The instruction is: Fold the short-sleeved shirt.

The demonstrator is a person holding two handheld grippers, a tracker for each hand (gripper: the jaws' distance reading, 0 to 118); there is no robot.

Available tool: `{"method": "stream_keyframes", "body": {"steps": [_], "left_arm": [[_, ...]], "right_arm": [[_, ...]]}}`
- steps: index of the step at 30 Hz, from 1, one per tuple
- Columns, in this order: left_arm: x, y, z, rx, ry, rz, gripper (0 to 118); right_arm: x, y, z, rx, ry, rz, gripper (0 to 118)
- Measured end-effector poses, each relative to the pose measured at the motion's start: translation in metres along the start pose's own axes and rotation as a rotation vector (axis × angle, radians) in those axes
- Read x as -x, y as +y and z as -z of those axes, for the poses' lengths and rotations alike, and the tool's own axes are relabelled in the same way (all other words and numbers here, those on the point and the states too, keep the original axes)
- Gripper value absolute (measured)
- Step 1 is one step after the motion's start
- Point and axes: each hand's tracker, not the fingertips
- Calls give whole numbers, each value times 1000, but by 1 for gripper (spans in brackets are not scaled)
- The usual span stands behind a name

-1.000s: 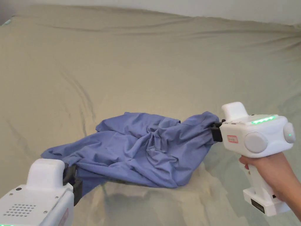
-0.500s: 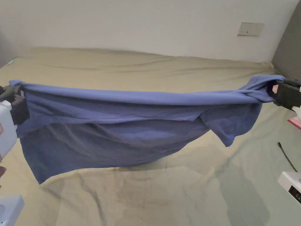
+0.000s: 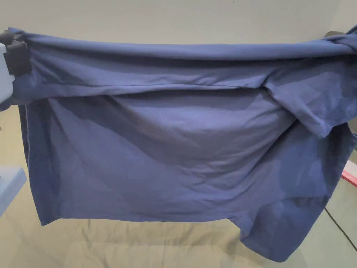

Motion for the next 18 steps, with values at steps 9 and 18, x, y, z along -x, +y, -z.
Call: {"method": "stream_keyframes", "body": {"steps": [9,18], "left_arm": [[-8,37,65,51,-62,-8,4],[-24,46,168,100,-31,32,4]], "right_arm": [[-38,9,86,-14,-40,-53,13],[-21,-16,182,24,-83,-60,13]]}}
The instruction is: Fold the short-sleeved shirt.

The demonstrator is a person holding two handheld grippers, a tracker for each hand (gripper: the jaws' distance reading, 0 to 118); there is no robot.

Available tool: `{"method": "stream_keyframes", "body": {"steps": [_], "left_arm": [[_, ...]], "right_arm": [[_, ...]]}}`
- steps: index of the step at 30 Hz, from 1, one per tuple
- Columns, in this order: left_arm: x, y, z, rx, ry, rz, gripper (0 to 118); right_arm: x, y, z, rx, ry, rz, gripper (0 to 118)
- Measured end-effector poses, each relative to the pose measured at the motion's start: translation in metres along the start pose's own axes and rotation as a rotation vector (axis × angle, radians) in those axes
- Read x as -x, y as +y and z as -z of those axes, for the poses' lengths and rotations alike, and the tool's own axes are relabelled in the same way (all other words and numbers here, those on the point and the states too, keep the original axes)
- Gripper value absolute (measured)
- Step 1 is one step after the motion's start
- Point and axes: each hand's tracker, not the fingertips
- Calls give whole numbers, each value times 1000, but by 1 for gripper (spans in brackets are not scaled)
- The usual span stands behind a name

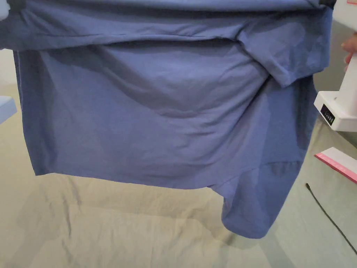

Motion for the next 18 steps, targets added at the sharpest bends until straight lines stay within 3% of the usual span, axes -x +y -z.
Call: {"method": "stream_keyframes", "body": {"steps": [10,18], "left_arm": [[6,-11,91,45,44,0,4],[19,-100,135,185,48,32,4]], "right_arm": [[32,-23,78,17,-17,-1,13],[53,-117,99,201,38,-50,13]]}}
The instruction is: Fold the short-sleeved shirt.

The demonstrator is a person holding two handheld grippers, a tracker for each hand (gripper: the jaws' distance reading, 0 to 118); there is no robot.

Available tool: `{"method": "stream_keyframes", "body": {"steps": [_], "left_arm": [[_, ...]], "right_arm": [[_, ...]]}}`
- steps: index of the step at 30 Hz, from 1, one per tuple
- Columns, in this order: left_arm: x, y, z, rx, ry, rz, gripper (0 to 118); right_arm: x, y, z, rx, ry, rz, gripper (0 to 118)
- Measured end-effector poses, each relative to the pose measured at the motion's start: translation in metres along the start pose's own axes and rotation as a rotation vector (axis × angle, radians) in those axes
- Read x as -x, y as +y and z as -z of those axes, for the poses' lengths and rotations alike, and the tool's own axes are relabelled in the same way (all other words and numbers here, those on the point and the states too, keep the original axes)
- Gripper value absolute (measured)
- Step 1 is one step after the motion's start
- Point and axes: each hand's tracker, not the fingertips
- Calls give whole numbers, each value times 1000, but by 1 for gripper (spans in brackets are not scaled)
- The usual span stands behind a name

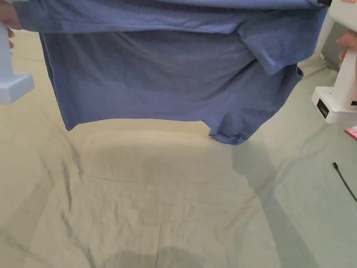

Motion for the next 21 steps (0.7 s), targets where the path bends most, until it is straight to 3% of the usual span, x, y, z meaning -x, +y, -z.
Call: {"method": "stream_keyframes", "body": {"steps": [7,15,19,21], "left_arm": [[4,-141,11,211,-9,45,4],[-2,-320,-61,583,-51,123,4],[-3,-369,-112,716,-75,185,4],[3,-389,-129,759,-76,220,4]], "right_arm": [[14,-141,-20,298,90,-50,13],[20,-292,-117,695,165,-62,13],[12,-332,-161,848,173,-82,13],[8,-343,-181,918,191,-52,13]]}}
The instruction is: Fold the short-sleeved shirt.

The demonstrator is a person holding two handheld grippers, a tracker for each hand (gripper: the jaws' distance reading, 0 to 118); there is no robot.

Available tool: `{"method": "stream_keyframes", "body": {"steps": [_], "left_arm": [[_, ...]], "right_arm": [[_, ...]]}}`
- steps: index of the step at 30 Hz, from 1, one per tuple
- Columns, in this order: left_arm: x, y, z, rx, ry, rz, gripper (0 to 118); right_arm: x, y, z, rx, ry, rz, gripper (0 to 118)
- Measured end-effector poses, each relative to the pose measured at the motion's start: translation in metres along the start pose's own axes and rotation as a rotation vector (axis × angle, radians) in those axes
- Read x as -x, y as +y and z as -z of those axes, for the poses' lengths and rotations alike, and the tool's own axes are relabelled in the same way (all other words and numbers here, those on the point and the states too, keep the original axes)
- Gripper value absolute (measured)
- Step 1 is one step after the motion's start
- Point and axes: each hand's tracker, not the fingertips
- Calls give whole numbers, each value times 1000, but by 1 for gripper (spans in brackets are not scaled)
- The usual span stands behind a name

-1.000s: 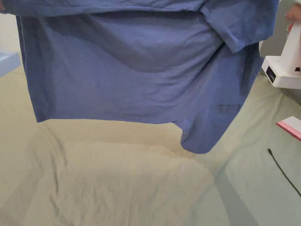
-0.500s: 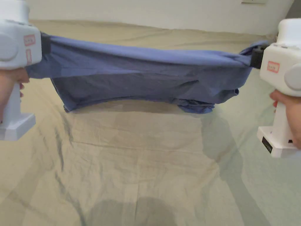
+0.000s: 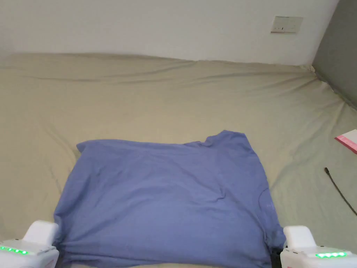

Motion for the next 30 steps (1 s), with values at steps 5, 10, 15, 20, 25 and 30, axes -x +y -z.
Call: {"method": "stream_keyframes", "body": {"steps": [5,10,15,20,25,30], "left_arm": [[-9,-40,-23,54,-14,53,4],[-15,-67,-37,123,-45,90,4],[-23,-85,-53,170,-67,131,4],[-31,-97,-59,193,-80,144,4],[-25,-79,-65,98,-72,28,21],[-14,-22,-114,-185,-118,-112,114]], "right_arm": [[-1,-39,-20,67,6,-6,13],[-8,-63,-38,122,18,-7,13],[-18,-84,-49,193,31,54,13],[-18,-101,-51,235,35,83,15],[-25,-85,-54,145,-21,90,74],[-27,-18,-113,-187,3,107,103]]}}
